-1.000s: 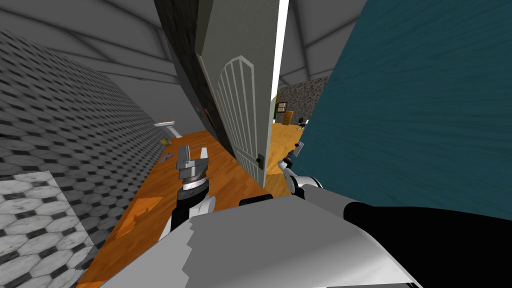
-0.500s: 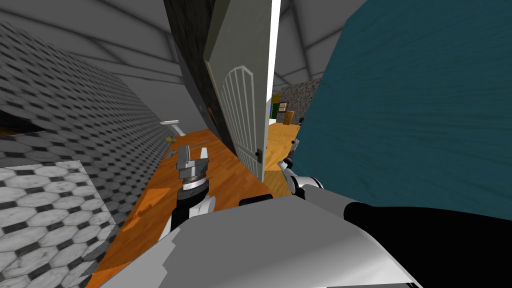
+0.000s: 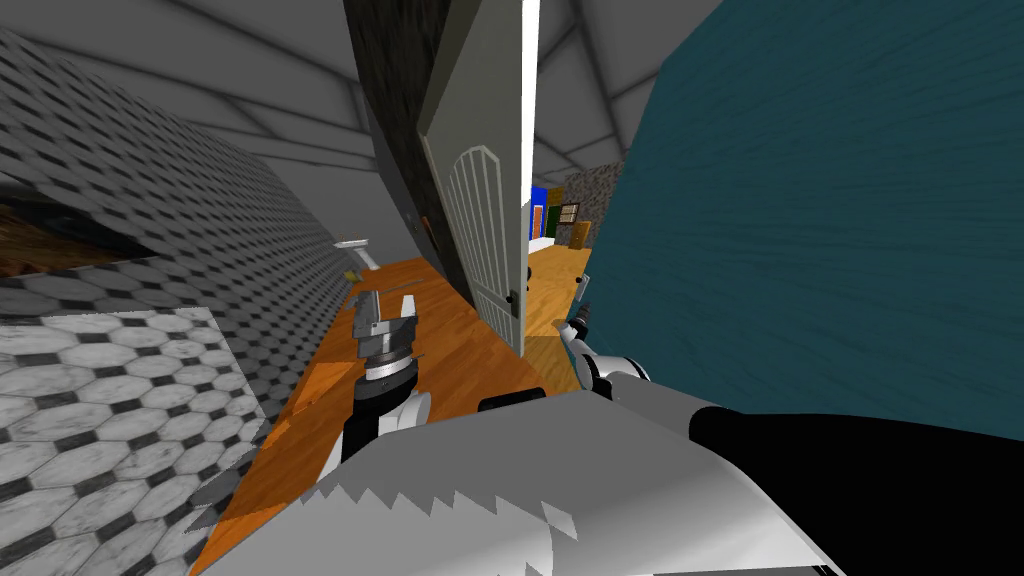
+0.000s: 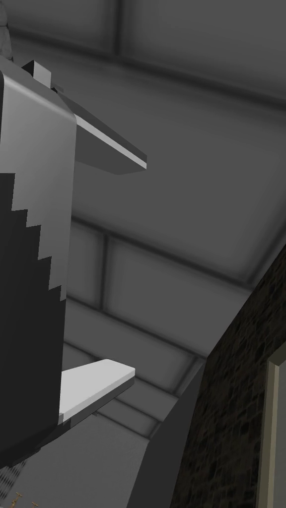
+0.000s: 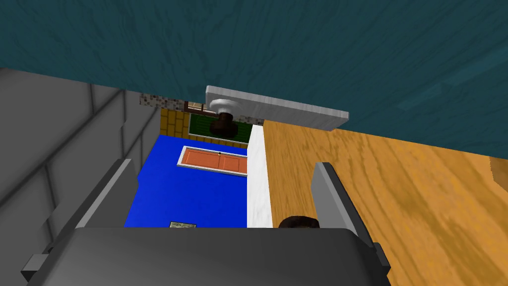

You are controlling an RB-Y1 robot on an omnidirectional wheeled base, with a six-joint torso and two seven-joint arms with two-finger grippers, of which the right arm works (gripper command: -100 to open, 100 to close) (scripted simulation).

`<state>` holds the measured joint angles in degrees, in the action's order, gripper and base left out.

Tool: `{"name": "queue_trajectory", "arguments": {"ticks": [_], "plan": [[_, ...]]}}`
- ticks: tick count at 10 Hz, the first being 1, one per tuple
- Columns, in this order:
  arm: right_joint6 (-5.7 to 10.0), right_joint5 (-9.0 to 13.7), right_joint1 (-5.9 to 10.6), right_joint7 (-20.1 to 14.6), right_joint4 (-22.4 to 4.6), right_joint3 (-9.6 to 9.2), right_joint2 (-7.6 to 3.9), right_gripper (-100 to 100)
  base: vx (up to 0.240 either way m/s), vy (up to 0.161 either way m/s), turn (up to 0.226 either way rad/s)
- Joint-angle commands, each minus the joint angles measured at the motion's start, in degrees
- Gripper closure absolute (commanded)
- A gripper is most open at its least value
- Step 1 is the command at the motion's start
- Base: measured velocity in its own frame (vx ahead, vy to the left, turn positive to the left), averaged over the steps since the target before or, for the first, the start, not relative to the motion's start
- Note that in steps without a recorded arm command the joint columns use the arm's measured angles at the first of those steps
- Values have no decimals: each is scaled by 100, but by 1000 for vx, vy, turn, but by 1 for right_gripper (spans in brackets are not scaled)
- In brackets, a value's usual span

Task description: Push the door open

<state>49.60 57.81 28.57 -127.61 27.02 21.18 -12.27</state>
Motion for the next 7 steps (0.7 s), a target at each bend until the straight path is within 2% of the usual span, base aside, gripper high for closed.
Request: {"name": "queue_trajectory", "arguments": {"ticks": [1,4,7], "plan": [[58,-38,3,9,-99,-12,-38,-100,-185,-84,57],[129,-111,-94,168,-128,-3,-89,-100,-183,-79,53],[213,-196,-207,354,-162,7,-148,-100,-140,-149,43]]}}
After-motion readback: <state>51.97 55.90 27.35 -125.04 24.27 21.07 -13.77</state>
